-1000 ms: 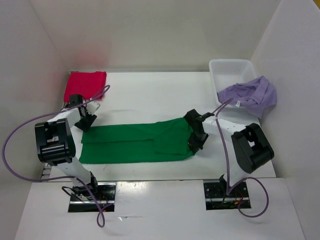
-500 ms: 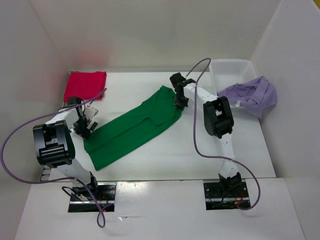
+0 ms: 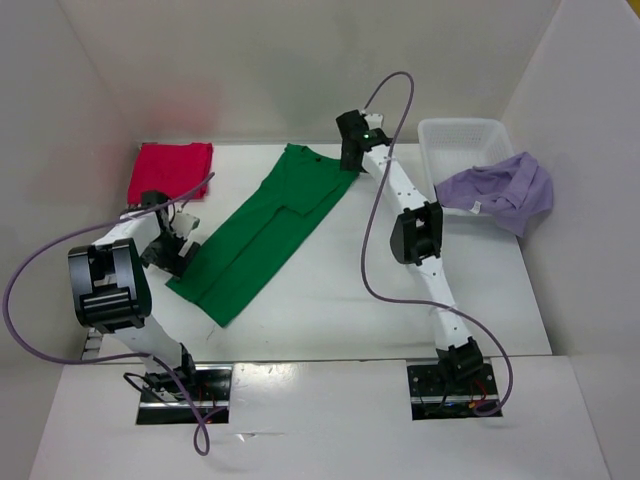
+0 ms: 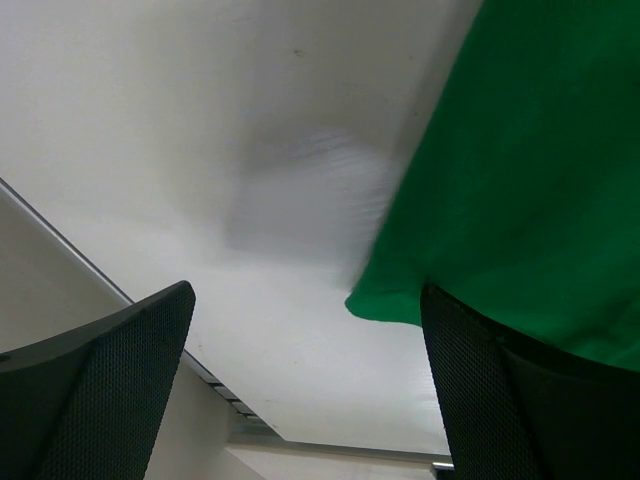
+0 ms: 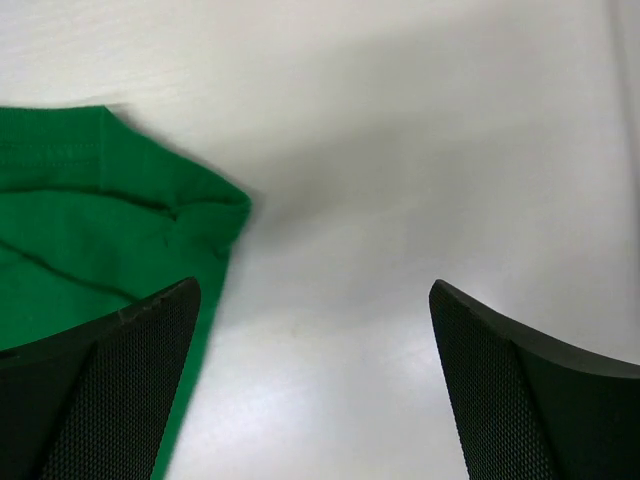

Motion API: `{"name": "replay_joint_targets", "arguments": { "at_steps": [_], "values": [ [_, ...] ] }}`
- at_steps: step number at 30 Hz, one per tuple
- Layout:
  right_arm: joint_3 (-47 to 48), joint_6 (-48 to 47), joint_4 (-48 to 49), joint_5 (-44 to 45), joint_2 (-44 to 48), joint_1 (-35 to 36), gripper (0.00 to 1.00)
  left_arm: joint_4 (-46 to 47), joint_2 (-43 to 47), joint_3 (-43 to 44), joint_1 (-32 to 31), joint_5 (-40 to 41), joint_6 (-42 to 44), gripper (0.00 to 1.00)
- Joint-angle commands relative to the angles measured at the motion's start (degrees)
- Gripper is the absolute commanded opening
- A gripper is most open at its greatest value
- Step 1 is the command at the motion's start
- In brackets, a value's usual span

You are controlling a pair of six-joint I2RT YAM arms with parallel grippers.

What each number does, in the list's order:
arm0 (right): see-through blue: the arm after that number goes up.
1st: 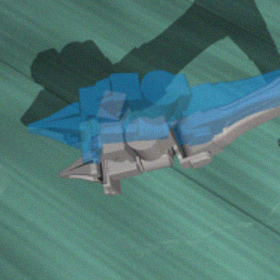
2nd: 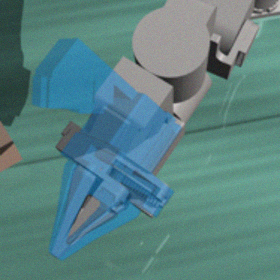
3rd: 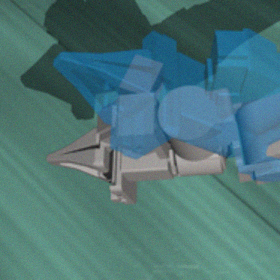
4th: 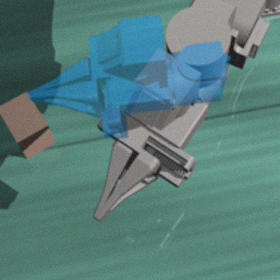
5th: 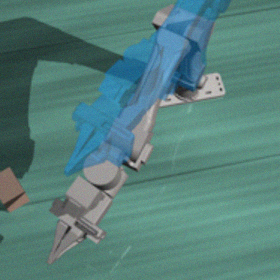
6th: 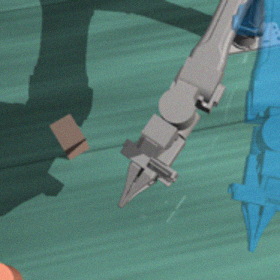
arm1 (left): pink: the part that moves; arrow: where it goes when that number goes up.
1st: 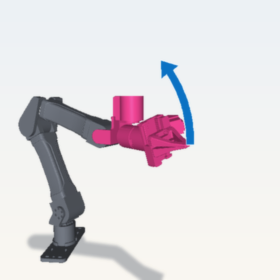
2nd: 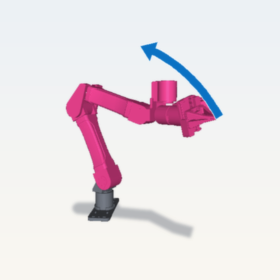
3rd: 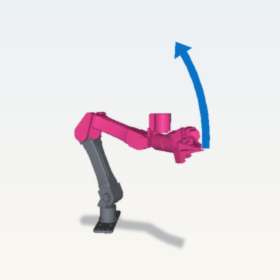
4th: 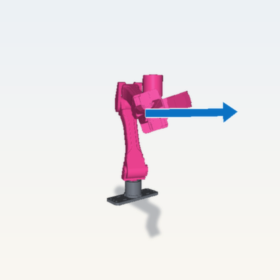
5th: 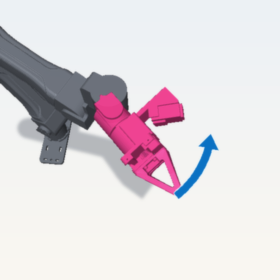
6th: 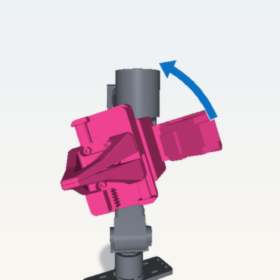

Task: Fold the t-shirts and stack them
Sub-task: Rotate the tshirt 90 degrees

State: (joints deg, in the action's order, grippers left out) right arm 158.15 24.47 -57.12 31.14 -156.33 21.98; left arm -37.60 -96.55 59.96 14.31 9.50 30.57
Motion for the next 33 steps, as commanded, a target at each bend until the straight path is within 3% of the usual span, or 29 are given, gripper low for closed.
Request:
{"name": "replay_joint_targets", "arguments": {
  "at_steps": [1,4,7,8,9,11,13,17,18,22,23,33],
  "values": [
    [-2.22,-0.14,-5.71,2.18,13.40,0.87,1.00,-1.95,2.05,1.56,-0.15,-1.76,-4.27,1.00],
    [-8.88,1.54,-8.00,4.45,22.71,4.64,1.00,-1.95,5.92,0.86,-0.15,-1.76,-5.95,1.00],
    [-27.48,1.55,-0.74,2.89,35.97,10.60,1.00,-1.95,10.75,0.24,0.37,-1.76,-7.54,1.00],
    [-42.42,2.07,8.43,0.01,40.36,11.94,1.00,-1.95,11.82,-0.46,0.37,-2.28,-8.41,1.00],
    [-50.23,2.94,13.57,-8.37,49.89,12.99,1.00,-1.95,13.74,-0.98,1.16,-3.42,-9.03,1.00],
    [-69.52,8.54,22.36,-16.33,57.51,14.84,1.00,-1.95,14.38,-1.60,3.70,-6.66,-9.56,1.00],
    [-76.03,12.34,28.64,-22.40,61.59,19.12,1.00,-3.08,14.99,-1.61,5.72,-8.78,-9.56,1.00],
    [-71.43,16.13,24.96,-22.53,52.82,31.62,0.99,-3.09,14.99,-0.99,7.14,-14.24,-10.78,1.00],
    [-69.74,18.31,22.87,-22.52,48.10,33.29,0.94,-2.48,14.99,-0.99,7.14,-15.03,-10.79,1.00],
    [-64.12,23.33,22.32,-27.61,40.60,38.04,0.58,-1.07,14.99,-1.60,7.14,-16.88,-10.88,1.00],
    [-63.15,25.08,22.32,-27.62,39.54,38.75,0.56,-0.54,14.99,-2.30,7.14,-17.66,-10.10,1.00],
    [-41.01,34.06,9.50,-24.28,23.10,47.89,0.75,4.47,20.34,-8.02,8.28,-17.06,-6.22,1.00]
  ]
}}
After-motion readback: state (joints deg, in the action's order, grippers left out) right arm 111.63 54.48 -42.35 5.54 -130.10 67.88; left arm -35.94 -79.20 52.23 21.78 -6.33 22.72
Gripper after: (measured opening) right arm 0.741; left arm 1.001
